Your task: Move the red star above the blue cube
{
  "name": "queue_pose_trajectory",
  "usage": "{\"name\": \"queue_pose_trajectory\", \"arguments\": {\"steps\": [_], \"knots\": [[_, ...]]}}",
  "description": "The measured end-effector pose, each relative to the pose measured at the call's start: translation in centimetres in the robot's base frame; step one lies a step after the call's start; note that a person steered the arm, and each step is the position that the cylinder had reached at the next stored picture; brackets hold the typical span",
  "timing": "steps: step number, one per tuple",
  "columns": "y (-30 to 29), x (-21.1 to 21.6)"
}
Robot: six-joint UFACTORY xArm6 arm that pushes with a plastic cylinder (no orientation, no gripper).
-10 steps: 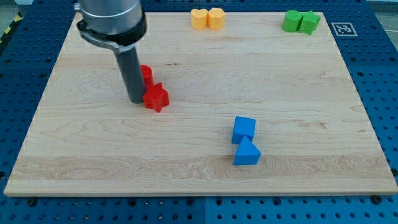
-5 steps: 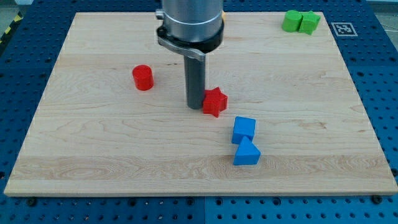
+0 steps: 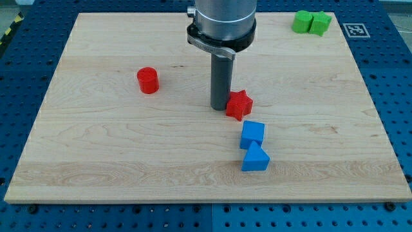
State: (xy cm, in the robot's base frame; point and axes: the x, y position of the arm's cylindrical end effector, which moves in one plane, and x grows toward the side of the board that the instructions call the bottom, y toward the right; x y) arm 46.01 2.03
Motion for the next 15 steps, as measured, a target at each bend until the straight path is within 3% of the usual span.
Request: {"name": "queue_pose_trajectory", "arguments": {"steps": [2, 4, 5, 15], "knots": [[1.9, 0.0], [4.3, -3.3], [6.3, -2.9], [6.2, 0.3]]}}
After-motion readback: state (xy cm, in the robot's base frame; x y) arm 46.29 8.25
